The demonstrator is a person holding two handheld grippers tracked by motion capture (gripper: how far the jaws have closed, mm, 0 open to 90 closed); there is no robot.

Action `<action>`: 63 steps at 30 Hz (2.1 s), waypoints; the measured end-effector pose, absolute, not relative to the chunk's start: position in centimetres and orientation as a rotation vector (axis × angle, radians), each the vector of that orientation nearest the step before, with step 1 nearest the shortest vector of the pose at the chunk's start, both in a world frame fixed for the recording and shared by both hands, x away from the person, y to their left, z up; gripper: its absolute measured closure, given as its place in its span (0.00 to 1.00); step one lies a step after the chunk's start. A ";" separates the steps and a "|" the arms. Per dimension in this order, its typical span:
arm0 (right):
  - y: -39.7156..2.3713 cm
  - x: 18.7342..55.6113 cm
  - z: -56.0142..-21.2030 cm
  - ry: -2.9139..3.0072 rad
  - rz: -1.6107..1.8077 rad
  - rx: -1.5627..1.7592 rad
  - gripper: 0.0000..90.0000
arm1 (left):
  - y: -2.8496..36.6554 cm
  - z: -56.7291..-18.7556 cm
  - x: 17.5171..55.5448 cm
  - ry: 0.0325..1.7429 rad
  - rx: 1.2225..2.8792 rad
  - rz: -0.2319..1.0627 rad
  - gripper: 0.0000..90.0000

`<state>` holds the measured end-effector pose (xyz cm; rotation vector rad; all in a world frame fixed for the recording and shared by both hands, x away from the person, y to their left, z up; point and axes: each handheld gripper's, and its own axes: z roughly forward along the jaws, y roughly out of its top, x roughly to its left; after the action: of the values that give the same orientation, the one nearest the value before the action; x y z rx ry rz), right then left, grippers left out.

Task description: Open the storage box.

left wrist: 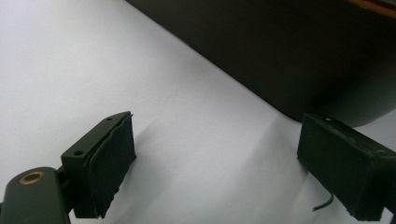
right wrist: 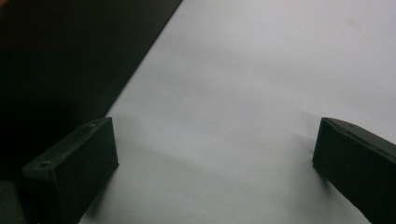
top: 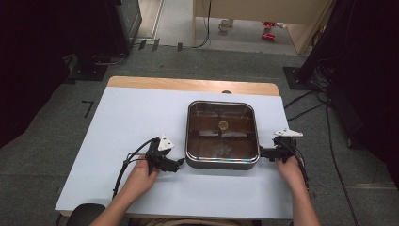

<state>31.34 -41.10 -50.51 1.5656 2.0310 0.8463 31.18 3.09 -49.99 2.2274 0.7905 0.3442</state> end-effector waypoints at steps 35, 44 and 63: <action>-41.1 31.3 -50.5 2.032 0.845 1.564 0.00 | 2.6 -49.2 31.6 0.831 2.300 0.315 0.13; -41.1 31.3 -50.5 2.032 0.844 1.564 0.00 | 2.9 -48.5 31.8 0.871 2.343 0.256 0.18; -41.1 31.3 -50.5 2.032 0.845 1.565 0.00 | 4.6 -44.7 32.6 0.886 2.257 0.140 0.38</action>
<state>31.35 -41.12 -50.51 1.5650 2.0323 0.8455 32.62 4.63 -44.67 2.2569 0.8865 0.1403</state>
